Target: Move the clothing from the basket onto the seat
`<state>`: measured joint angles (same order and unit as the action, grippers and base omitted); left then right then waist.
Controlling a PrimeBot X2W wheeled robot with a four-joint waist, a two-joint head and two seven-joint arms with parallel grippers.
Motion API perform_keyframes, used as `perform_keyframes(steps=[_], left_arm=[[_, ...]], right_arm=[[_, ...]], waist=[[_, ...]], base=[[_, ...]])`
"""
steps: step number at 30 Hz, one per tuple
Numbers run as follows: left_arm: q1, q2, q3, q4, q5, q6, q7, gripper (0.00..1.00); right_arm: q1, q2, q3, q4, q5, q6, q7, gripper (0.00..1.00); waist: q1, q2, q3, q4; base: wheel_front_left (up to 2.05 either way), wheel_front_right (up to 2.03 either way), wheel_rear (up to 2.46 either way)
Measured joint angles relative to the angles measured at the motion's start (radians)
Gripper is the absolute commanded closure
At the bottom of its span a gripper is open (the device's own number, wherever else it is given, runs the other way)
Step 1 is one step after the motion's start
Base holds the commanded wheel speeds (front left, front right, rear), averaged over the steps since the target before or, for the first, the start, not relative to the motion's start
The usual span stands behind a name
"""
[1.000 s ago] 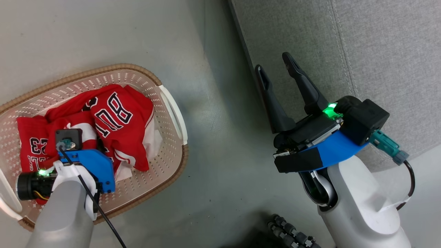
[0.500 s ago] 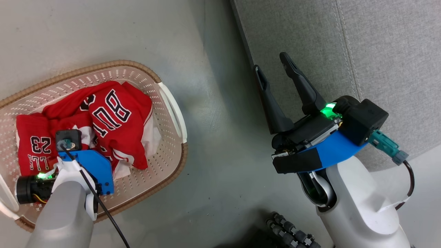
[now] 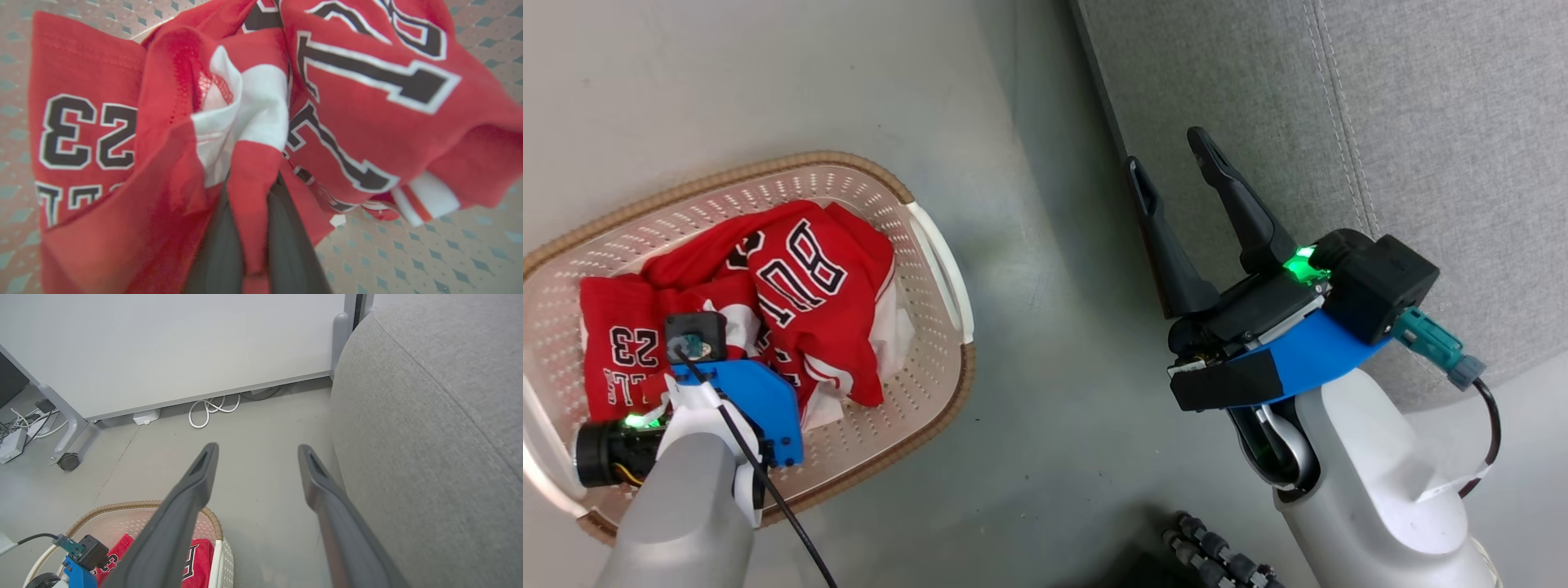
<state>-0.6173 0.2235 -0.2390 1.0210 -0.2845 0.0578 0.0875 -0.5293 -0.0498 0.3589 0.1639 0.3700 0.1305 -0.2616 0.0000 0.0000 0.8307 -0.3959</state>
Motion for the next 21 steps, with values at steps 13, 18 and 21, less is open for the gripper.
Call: perform_keyframes(steps=[13, 18, 21], left_arm=[[-0.033, -0.097, -0.069, 0.108, 0.007, -0.080, -0.107, 1.00], [-0.040, -0.146, -0.111, 0.137, 0.012, -0.119, -0.151, 1.00], [-0.035, -0.165, -0.136, 0.139, 0.006, -0.136, -0.167, 1.00]], right_arm=[[0.033, 0.001, -0.049, 0.125, -0.125, 0.000, -0.001, 0.00], [0.083, 0.002, -0.076, 0.197, -0.187, 0.000, 0.023, 0.00], [0.122, 0.002, -0.092, 0.217, -0.201, 0.000, 0.044, 0.00]], waist=[[0.0000, 0.0000, -0.164, 0.082], [-0.0001, 0.0000, -0.283, 0.131], [-0.0001, 0.0001, -0.361, 0.162]], base=[[0.00, 0.00, 0.00], [0.00, 0.00, 0.00], [0.00, 0.00, 0.00]])
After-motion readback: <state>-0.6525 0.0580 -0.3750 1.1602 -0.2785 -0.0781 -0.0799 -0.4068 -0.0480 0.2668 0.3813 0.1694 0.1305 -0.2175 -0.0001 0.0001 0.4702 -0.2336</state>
